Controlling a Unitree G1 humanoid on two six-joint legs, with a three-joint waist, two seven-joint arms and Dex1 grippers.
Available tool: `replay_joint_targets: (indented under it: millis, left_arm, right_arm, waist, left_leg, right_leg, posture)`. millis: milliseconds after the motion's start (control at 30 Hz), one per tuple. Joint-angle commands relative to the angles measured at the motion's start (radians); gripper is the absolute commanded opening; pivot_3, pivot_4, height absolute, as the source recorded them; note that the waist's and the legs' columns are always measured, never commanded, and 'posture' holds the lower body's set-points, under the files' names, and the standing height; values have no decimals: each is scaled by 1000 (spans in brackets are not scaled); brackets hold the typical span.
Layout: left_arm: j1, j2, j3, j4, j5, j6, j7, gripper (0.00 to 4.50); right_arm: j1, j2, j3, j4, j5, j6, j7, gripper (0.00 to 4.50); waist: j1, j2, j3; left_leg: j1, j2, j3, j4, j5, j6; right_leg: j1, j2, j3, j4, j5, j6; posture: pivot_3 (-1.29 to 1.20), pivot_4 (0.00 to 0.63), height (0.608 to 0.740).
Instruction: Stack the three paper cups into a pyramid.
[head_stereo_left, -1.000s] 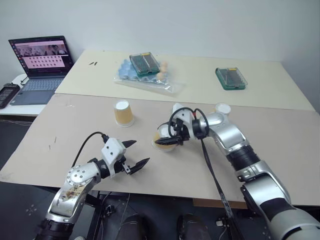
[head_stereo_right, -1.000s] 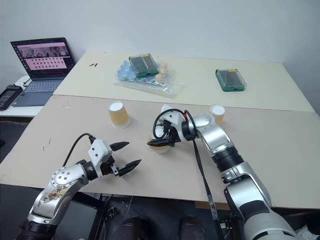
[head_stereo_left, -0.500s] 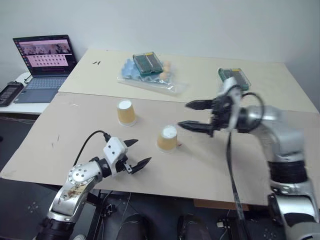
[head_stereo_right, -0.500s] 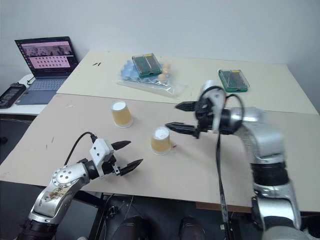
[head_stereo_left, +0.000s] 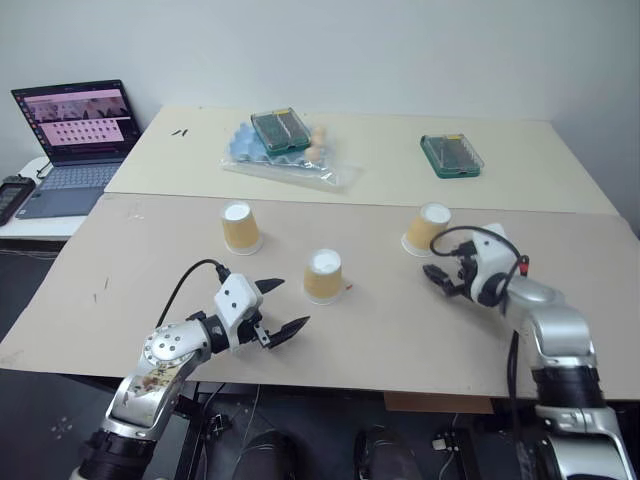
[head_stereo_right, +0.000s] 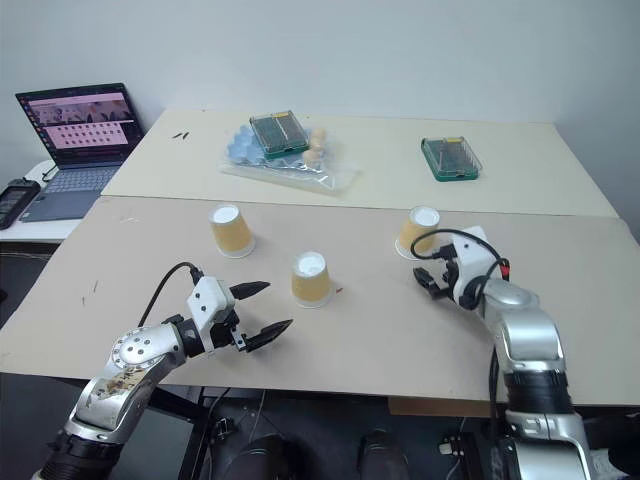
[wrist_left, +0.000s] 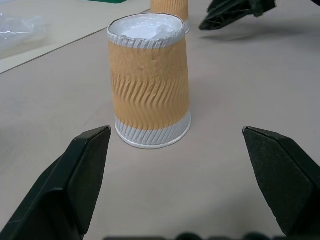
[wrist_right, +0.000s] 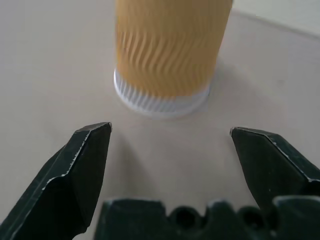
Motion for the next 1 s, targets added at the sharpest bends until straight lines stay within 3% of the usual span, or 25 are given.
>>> replay_joint_targets:
  millis: [33,400,933,1000]
  left_arm:
    - [-12,11,22,-53,-10,-10,-9,4500]
    - [-11,37,39,-124,-40,28,-14,4500]
    - [5,58,47,-167,-51,44,-14,4500]
    - [7,60,48,-170,-52,46,-13,4500]
  right_arm:
    - [-74,4,-29,62,-15,-79,-33,4484]
    - [-223,32,-16,252,-25,-189,-49,4484]
    - [-373,86,-94,542,12,-345,-94,4484]
    - [-374,88,-88,539,8,-356,-86,3985]
  waist:
    - [4,0,0]
    - [-3,0,0]
    - [-2,1,1]
    - [-2,2,1]
  left_leg:
    - [0,0,0,0,0,0]
    - [-1,-1,1,0,-1,1]
    - [-1,-1,1,-1,-1,1]
    - [-1,-1,1,-1,-1,1]
  right_leg:
    - [0,0,0,-1,0,0]
    - [0,0,0,-2,-2,2]
    - [0,0,0,-2,-2,2]
    - [0,0,0,-2,-2,2]
  posture:
    - [0,150,706]
    - [0,150,706]
    - [0,150,706]
    - [0,150,706]
